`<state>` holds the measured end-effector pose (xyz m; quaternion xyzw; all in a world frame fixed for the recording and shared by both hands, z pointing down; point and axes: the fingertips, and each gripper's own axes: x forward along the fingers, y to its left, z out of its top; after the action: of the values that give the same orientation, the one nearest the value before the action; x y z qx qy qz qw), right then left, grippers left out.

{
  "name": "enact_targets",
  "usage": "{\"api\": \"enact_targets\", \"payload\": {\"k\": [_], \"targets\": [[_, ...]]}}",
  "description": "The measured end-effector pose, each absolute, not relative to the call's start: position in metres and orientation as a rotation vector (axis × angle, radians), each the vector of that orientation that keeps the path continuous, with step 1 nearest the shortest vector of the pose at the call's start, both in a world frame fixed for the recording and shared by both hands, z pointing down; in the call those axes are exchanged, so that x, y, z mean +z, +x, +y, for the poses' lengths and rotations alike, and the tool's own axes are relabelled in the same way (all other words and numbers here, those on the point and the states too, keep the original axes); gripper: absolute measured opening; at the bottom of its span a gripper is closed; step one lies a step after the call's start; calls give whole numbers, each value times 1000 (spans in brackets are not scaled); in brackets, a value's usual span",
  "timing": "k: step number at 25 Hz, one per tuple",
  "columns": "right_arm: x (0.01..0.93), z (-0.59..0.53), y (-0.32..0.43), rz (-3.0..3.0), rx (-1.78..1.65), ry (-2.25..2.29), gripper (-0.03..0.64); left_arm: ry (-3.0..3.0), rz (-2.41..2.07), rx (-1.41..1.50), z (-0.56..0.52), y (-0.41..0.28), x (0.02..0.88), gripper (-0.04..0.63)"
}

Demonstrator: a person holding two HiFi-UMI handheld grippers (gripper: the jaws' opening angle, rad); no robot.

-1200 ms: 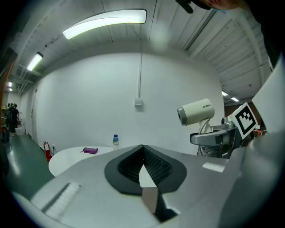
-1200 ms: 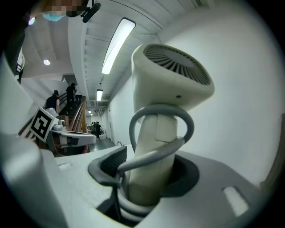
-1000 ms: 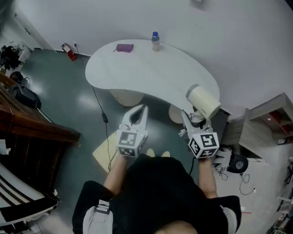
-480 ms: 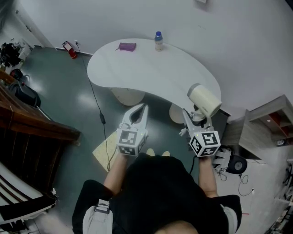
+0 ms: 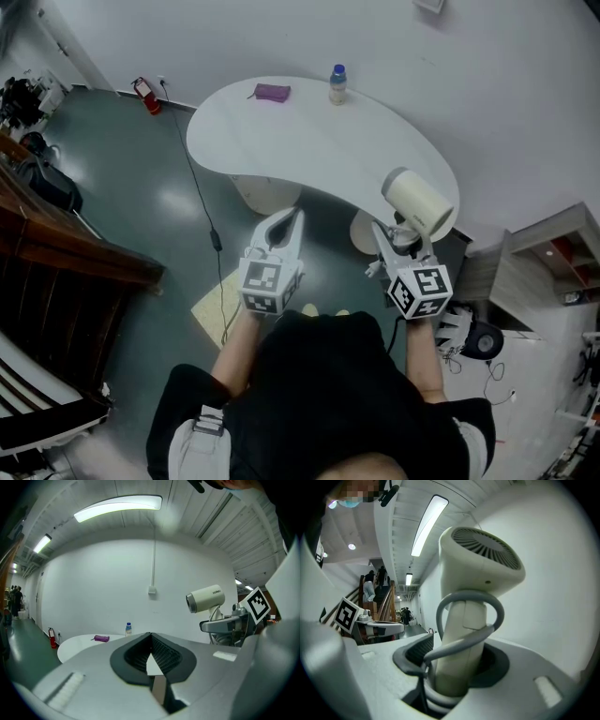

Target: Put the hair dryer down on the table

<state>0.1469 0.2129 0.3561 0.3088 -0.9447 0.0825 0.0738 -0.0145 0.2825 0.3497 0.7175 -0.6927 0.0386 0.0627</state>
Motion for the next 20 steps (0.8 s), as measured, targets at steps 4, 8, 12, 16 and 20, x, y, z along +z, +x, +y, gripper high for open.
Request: {"api": "enact_targets", "payload": {"k": [4,8,12,16,20], "targets": [[357,216,132,-2833,233,902,229,2159,-2100,104,286,-27,352,6],[358,216,118,-2828,213,872,229,2134,-2117,90,288,-38,353,6],[360,210,104,-2828,207,841,229,2109,-2129,90,284,-49,356,6],[368,196,89,-2824,212,797,229,2068,-2149,95,274,-63,363,6],[374,174,71,-2827,215,753,229,2026,-2175,103,257,-78,368,6]]}}
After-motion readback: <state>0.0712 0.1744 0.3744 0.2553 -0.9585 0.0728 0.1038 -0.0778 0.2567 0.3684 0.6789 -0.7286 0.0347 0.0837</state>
